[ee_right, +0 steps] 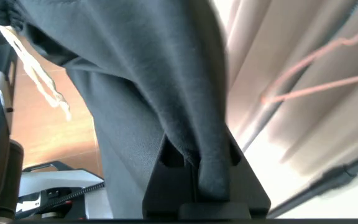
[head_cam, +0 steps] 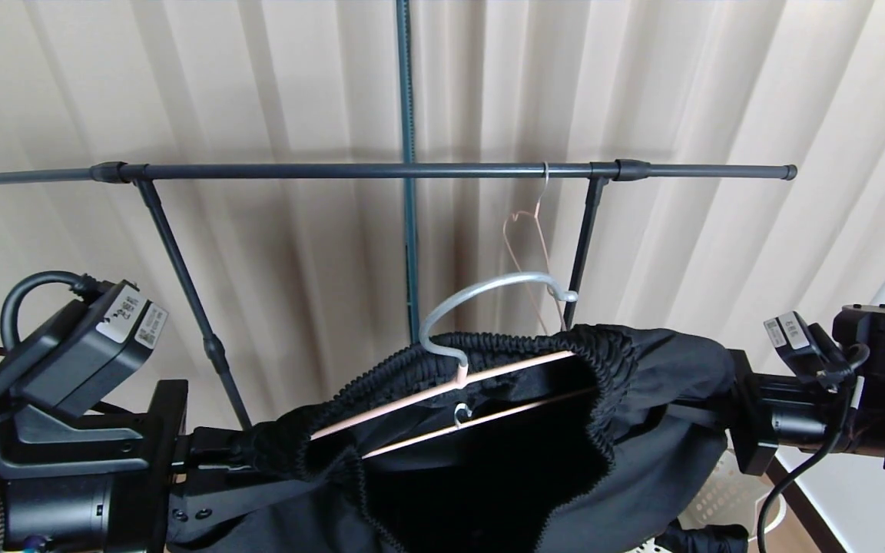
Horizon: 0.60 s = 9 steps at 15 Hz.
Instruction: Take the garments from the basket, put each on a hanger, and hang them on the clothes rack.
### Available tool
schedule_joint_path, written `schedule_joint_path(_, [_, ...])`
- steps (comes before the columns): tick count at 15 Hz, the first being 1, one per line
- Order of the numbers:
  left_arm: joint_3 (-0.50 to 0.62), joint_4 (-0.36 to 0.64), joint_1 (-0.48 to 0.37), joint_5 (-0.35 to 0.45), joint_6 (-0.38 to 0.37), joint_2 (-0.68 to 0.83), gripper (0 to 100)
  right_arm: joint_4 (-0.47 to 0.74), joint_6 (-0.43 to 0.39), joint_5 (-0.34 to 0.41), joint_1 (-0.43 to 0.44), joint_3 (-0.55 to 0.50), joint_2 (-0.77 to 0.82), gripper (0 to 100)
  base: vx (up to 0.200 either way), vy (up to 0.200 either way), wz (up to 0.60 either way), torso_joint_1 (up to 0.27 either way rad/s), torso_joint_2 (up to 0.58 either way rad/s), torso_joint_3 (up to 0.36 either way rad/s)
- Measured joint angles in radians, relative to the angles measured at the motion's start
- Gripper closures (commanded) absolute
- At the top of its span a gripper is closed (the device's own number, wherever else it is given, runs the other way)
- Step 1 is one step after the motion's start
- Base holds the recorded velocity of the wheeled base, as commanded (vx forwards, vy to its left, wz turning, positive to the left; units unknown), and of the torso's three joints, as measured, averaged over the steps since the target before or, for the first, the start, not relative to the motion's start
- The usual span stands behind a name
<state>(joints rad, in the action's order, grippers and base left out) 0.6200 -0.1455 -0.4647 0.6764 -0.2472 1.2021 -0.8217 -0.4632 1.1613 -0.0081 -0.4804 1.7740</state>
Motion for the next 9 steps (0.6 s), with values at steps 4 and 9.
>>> schedule_joint_path(4, [-0.010, -0.001, 0.029, 0.001, -0.001, -0.016, 100, 0.000, 0.000, 0.000, -0.015, -0.007, 0.014, 100, 0.000, 0.000, 0.00, 0.000, 0.00, 0.000])
schedule_joint_path(9, [-0.014, -0.002, 0.041, 0.000, -0.001, -0.023, 100, 0.000, -0.002, -0.001, -0.016, -0.004, 0.017, 100, 0.000, 0.000, 0.00, 0.000, 0.00, 0.000])
